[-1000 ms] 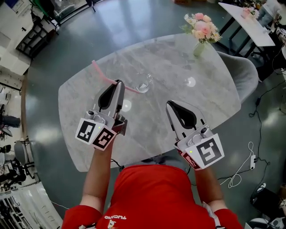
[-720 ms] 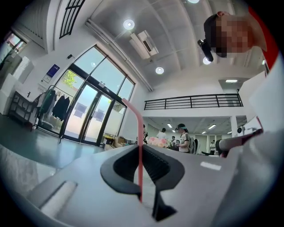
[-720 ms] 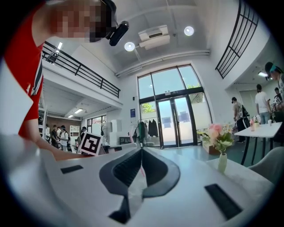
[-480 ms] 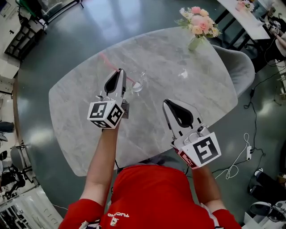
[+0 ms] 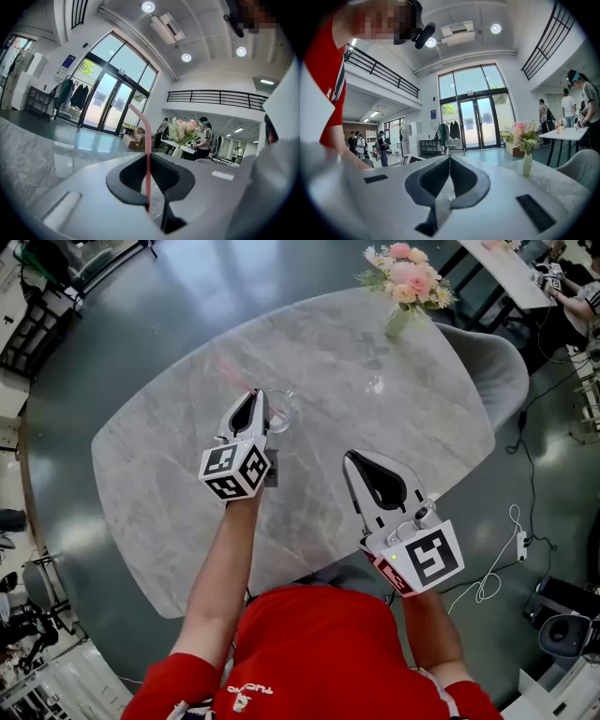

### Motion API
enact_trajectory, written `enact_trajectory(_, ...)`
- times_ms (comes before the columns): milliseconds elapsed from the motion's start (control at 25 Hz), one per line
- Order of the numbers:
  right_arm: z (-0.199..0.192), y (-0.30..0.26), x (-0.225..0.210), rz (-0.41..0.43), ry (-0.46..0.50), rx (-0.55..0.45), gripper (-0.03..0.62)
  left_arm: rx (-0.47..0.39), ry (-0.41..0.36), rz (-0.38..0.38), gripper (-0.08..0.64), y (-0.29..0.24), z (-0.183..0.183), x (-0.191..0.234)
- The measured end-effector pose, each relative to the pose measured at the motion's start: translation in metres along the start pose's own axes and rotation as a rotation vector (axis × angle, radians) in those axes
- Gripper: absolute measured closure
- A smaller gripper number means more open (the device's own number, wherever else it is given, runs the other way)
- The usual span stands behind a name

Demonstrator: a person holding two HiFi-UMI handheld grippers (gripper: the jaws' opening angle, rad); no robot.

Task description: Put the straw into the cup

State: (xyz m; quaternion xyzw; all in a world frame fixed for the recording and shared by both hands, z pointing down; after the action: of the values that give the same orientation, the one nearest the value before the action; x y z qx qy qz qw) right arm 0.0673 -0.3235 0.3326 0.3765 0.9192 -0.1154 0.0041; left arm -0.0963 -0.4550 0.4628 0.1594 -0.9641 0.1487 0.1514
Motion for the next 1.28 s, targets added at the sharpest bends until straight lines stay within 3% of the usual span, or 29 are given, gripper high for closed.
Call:
enact_trajectory(320,-0.008,0.0,-0.002,-0.026,-0.016,0.014,0.591,0.11,-0.049,0.034,0.532,-0.005,-0.024,0.009)
enact_trajectory(520,-0.012,0.0,0.002,-0.028,-0.022,0.02,0.591,0.131,-0.076,0.02,0.529,-0.004,-0.024,0.013)
enact_trajectory(880,-0.013,0.006,0.008,-0.029,-0.029,0.012,0.591,0.188,-0.083,0.023,0.417,0.009,-0.027,0.017)
enact_trajectory(1080,-0.013,0.004,0.015,-0.007,-0.029,0.008,0.591,0.227,-0.043,0.023,0.357,0.022,-0.031,0.019)
enact_trajectory(1280,-0.013,0.002,0.023,0.01,-0.027,0.001,0.591,0.177,-0.053,-0.004,0.35,0.054,-0.016,0.007)
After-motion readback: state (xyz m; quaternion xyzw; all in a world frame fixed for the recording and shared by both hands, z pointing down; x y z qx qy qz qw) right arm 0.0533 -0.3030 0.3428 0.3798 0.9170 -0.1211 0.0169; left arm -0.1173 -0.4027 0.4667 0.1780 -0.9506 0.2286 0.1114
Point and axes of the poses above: the fingertips, and each gripper's own axes: y backward along the fingers, x to its left, z out of its top, the point moved 2 cm from there along y, backward along the fingers, and after that the axes turned 5 degrees about x, right-handed, at the moved point
